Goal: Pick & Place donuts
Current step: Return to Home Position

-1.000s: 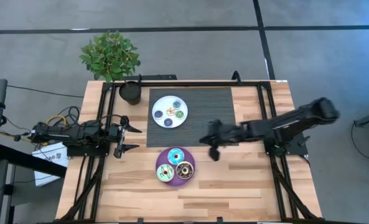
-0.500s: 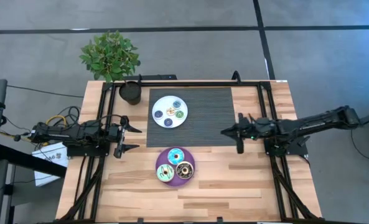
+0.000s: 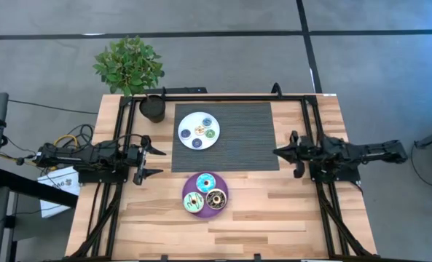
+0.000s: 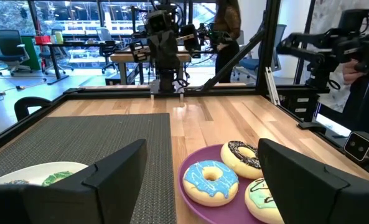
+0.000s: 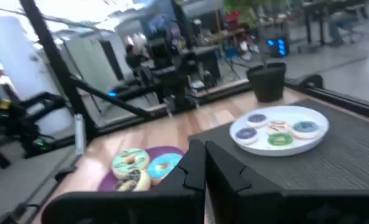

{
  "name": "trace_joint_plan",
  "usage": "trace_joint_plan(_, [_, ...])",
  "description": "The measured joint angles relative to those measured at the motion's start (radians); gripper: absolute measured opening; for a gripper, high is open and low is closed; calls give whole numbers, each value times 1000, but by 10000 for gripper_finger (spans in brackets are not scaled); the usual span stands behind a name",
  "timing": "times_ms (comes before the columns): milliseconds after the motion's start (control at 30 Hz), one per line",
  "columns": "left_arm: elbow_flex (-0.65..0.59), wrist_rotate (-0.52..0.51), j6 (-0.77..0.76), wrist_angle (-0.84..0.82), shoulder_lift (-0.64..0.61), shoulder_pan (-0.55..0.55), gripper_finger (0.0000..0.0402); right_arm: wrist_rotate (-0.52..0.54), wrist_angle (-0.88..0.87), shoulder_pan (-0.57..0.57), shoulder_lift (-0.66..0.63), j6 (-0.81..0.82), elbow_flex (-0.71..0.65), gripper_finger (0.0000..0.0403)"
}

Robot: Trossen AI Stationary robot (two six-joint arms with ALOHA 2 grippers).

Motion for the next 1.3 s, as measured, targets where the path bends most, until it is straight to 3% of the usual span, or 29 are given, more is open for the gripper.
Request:
trace_joint_plan(100, [0, 0, 0, 0, 0, 0, 300, -46, -18, 0, -114, 2, -49, 0])
trace_joint_plan(300, [0, 1, 0, 0, 0, 0, 300, -142, -38, 0, -109, -29, -48, 0])
trace_joint_plan(1300, [0, 1, 0, 0, 0, 0, 300, -140, -44, -48, -109, -86, -48, 0])
